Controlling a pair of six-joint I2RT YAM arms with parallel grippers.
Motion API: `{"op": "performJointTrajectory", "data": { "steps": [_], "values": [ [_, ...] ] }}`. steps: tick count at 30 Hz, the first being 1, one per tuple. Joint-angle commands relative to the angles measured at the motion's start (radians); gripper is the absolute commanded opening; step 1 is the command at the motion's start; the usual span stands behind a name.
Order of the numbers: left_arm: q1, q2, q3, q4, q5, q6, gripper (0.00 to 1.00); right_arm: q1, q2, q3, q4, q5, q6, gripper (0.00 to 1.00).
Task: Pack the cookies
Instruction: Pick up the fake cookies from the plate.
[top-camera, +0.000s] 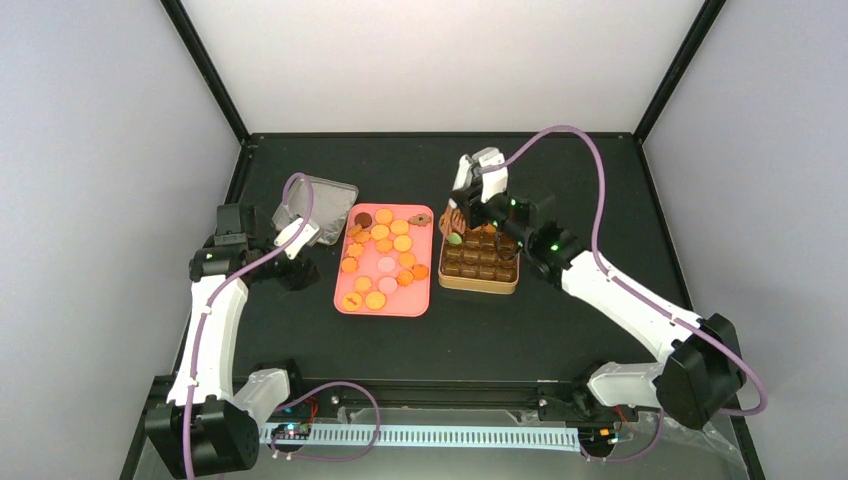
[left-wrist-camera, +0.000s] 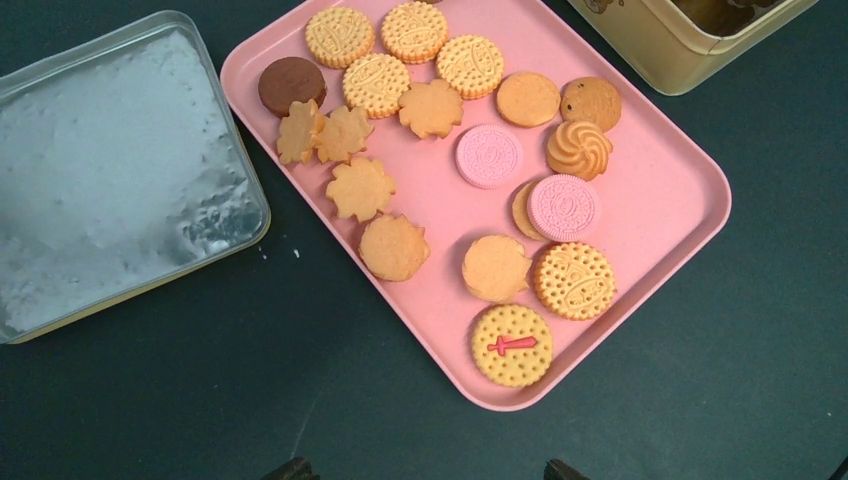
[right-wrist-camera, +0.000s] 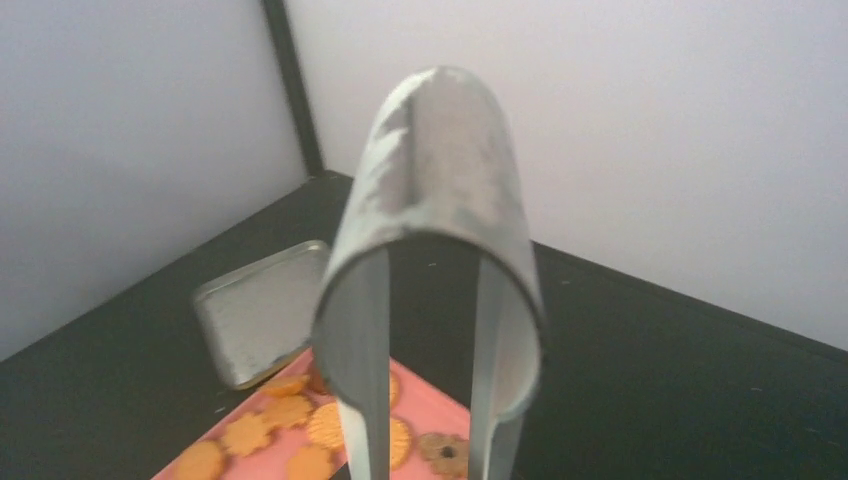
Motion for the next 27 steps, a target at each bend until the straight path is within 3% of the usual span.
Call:
{"op": "performJointTrajectory", "data": {
  "steps": [1,9,27],
  "values": [
    [0.009,-0.013,0.020,-0.012,0.023,0.008,0.61,0.104,-0.043,-0.041,0.053,0.004,0.029,0.30],
    [0.009,-0.018,0.022,-0.019,0.024,0.008,0.61,0.281,0.065,-0.027,0.086,0.061,0.020,0.32],
    [0.010,-0.018,0.017,-0.018,0.015,0.018,0.61,0.293,0.305,0.079,0.132,0.139,-0.006,0.33]
  ]
}}
